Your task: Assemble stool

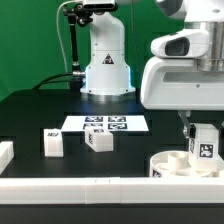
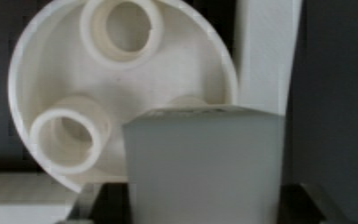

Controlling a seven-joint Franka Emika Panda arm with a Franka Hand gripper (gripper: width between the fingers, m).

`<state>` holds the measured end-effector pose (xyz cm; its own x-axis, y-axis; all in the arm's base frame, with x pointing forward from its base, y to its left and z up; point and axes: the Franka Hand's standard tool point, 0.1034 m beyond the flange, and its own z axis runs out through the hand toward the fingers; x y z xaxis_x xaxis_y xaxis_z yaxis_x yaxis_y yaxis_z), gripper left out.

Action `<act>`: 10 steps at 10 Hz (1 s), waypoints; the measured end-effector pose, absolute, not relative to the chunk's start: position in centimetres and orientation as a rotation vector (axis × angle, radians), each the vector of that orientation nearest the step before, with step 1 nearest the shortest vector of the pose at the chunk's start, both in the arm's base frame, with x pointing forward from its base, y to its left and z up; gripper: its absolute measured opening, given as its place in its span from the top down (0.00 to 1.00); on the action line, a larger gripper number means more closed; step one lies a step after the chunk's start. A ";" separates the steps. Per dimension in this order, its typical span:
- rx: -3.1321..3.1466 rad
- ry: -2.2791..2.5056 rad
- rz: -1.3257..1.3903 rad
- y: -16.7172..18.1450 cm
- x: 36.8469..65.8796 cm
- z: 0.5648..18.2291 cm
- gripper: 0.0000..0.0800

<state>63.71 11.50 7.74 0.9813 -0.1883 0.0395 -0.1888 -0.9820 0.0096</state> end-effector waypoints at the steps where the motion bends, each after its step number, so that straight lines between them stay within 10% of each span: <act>1: 3.097 -0.487 0.077 11.5 63.7 7.7 0.57; 10: 2.784 -1.548 0.064 11.4 63.6 7.7 0.57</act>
Offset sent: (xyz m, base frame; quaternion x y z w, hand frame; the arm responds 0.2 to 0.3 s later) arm -0.0105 0.0029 -0.0035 0.0211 -0.0012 0.2806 0.9596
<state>63.64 11.42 7.74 0.5272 -0.8496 0.0135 -0.8478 -0.5270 -0.0590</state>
